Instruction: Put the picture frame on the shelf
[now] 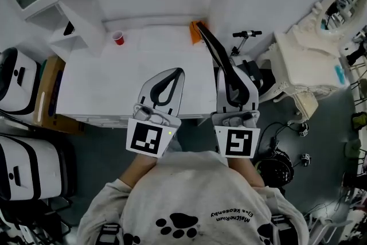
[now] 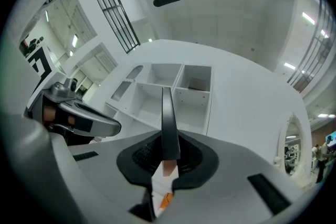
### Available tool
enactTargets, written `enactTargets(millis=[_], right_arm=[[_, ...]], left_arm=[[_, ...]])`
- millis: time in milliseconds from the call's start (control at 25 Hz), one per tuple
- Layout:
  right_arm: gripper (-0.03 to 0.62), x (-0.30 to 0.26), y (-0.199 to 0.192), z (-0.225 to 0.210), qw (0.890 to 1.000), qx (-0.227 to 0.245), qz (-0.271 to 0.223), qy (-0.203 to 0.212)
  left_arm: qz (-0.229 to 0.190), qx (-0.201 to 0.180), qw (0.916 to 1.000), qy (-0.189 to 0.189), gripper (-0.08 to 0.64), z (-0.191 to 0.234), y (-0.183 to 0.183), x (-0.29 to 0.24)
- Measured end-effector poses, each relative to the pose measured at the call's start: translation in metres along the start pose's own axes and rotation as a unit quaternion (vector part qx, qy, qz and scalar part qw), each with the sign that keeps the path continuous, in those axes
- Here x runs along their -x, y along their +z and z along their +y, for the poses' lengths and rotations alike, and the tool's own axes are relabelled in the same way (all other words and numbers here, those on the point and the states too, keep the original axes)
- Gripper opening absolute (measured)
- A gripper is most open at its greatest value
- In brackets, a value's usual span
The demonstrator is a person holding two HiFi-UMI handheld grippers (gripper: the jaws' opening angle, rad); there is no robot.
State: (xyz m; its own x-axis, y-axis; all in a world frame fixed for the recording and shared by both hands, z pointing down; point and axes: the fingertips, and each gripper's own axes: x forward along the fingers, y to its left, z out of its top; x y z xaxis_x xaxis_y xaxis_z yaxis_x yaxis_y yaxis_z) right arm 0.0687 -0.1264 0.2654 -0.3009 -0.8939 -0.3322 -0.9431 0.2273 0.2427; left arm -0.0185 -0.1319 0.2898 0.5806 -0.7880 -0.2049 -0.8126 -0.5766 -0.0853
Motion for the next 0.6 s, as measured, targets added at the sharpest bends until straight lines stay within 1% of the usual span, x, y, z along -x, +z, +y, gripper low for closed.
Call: enactTargets(millis=[360, 600], right_arm=[[0.058, -0.077, -0.019, 0.006, 1.000, 0.010, -0.003, -0.027], [0.058, -0.115, -0.029, 0.011, 0.999, 0.015, -0.010, -0.040]], left_arm=[[-0.012, 0.000, 0.9995, -0.030, 0.018, 0.066, -0.007, -0.051], [-0.021, -0.004, 0.9988, -0.043, 0.018, 0.099, -0.012, -0.077]])
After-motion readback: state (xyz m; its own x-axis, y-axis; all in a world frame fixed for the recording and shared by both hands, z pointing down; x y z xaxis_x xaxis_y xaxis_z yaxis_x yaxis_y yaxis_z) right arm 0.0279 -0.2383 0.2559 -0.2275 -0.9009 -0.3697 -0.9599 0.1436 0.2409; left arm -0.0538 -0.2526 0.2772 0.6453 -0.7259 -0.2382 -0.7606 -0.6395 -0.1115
